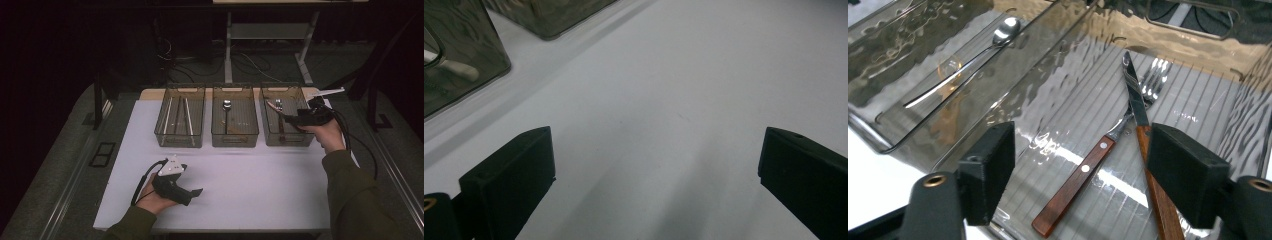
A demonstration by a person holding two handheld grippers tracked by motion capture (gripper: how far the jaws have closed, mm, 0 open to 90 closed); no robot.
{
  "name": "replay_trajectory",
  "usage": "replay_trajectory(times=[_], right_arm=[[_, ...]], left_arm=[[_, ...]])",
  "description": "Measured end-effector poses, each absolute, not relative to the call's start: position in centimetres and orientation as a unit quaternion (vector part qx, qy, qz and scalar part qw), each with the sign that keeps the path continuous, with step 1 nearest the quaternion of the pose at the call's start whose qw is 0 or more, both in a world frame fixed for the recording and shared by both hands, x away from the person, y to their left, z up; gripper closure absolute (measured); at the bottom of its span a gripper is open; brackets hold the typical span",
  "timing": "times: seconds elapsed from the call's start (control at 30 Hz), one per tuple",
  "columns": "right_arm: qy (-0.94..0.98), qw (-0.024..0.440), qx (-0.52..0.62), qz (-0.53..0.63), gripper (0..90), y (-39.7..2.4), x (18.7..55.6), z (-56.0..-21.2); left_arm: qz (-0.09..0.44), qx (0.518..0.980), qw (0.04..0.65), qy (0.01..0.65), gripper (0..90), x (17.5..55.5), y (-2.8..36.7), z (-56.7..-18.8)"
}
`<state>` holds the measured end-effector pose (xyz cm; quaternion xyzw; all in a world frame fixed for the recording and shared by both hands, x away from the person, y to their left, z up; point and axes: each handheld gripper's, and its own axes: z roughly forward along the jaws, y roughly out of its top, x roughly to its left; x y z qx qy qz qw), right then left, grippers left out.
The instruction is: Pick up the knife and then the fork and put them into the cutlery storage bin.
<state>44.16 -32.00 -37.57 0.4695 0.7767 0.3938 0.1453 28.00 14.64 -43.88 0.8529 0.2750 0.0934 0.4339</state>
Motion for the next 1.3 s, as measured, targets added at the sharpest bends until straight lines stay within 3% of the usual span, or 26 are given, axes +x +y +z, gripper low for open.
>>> replay_trajectory(times=[0.1, 0.47, 1.3], right_arm=[[0.779, 0.161, 0.457, 0.398, 26.1, -31.7, 43.4, -37.1], [0.772, 0.153, 0.424, 0.449, 19.4, -31.4, 40.5, -36.3], [0.776, 0.161, 0.359, 0.492, 17.7, -29.3, 31.8, -39.1]], left_arm=[[0.095, 0.853, 0.433, 0.276, 0.2, 28.0, 14.7, -43.9], [0.096, 0.845, 0.44, 0.289, 0.2, 28.0, 15.0, -43.9], [0.093, 0.843, 0.447, 0.286, 0.2, 28.0, 15.0, -43.7]])
